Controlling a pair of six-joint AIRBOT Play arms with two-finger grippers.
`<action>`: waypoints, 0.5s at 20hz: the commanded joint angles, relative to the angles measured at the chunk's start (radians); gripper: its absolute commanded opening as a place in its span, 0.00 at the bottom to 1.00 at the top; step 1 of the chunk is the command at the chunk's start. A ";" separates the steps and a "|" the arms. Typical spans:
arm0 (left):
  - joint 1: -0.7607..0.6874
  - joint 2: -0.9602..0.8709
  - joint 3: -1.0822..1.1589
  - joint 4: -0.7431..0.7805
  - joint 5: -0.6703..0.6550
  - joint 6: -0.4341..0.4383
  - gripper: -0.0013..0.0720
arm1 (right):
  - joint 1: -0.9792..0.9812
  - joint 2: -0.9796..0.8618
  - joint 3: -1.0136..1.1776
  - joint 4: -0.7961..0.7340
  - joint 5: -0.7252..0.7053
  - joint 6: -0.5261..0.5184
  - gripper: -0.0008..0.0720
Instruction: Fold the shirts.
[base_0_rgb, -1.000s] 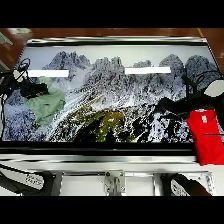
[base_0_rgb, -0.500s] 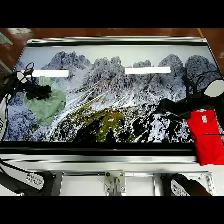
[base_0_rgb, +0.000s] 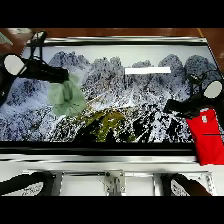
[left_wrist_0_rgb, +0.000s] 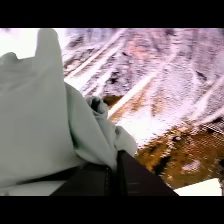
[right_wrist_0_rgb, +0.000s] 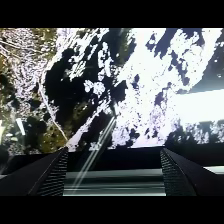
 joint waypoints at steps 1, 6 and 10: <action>-0.257 0.032 -0.008 -0.001 -0.009 -0.117 0.07 | -0.001 0.000 0.001 -0.026 0.063 -0.057 0.97; -0.580 -0.159 -0.021 -0.002 0.188 -0.150 0.07 | -0.001 0.000 0.001 -0.034 0.205 -0.124 0.97; -0.670 -0.296 -0.005 -0.019 0.291 -0.174 0.53 | -0.001 0.000 0.001 -0.077 0.237 -0.148 0.97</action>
